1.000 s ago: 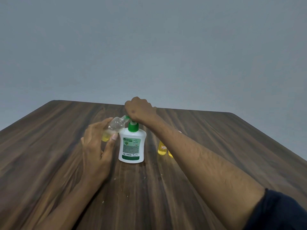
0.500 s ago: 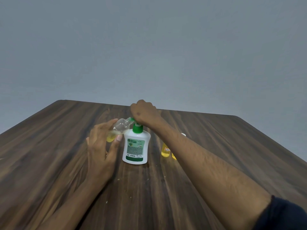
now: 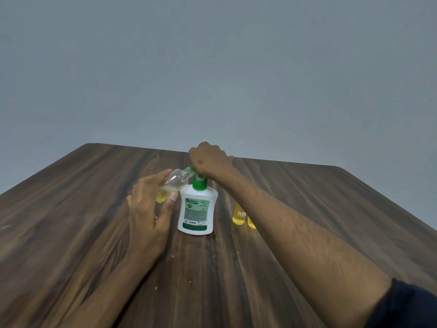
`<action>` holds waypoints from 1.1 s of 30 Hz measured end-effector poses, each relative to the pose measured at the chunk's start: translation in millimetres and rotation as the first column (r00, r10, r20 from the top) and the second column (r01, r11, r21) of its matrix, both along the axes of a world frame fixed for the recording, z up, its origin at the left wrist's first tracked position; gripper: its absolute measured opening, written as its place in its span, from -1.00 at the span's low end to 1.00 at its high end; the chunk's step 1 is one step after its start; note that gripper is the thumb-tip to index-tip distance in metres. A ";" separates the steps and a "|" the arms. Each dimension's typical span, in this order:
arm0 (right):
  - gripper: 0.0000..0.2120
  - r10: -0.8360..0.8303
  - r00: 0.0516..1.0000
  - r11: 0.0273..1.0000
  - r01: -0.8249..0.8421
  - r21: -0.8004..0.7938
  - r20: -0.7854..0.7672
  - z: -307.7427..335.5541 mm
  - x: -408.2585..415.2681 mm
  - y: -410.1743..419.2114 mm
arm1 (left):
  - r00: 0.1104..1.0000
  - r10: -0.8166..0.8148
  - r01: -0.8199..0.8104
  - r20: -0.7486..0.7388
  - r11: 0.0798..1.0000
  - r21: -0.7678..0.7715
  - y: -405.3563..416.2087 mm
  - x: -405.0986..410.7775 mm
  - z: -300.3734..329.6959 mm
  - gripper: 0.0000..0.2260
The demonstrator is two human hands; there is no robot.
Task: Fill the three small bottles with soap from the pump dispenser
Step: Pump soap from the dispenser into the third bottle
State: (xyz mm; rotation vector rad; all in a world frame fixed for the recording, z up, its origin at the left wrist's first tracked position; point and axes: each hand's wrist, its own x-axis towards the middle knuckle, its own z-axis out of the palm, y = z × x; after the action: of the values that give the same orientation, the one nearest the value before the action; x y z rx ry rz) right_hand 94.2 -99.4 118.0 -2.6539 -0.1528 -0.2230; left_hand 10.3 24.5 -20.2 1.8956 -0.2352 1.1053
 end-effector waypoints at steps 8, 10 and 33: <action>-0.78 -0.007 1.000 1.000 0.007 0.010 -0.003 -0.7 -2.1 0.1 | 1.000 0.003 -0.003 -0.006 1.000 -0.005 1.2 1.5 -0.4 -0.64; -0.78 -0.015 1.000 1.000 0.016 0.006 -0.027 -3.1 -2.4 1.0 | 1.000 0.009 -0.009 -0.008 1.000 -0.003 1.3 0.8 -0.4 -0.65; -0.80 -0.018 0.999 0.999 0.019 0.044 -0.029 -1.0 -8.4 0.2 | 1.000 0.016 -0.017 0.002 1.000 0.011 0.5 1.4 -1.1 -0.65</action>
State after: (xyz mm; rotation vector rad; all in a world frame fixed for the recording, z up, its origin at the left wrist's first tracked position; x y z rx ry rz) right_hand 85.8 -99.2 116.9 -2.6142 -0.1131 -0.1915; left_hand 11.7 25.0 -21.3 1.9091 -0.2274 1.1190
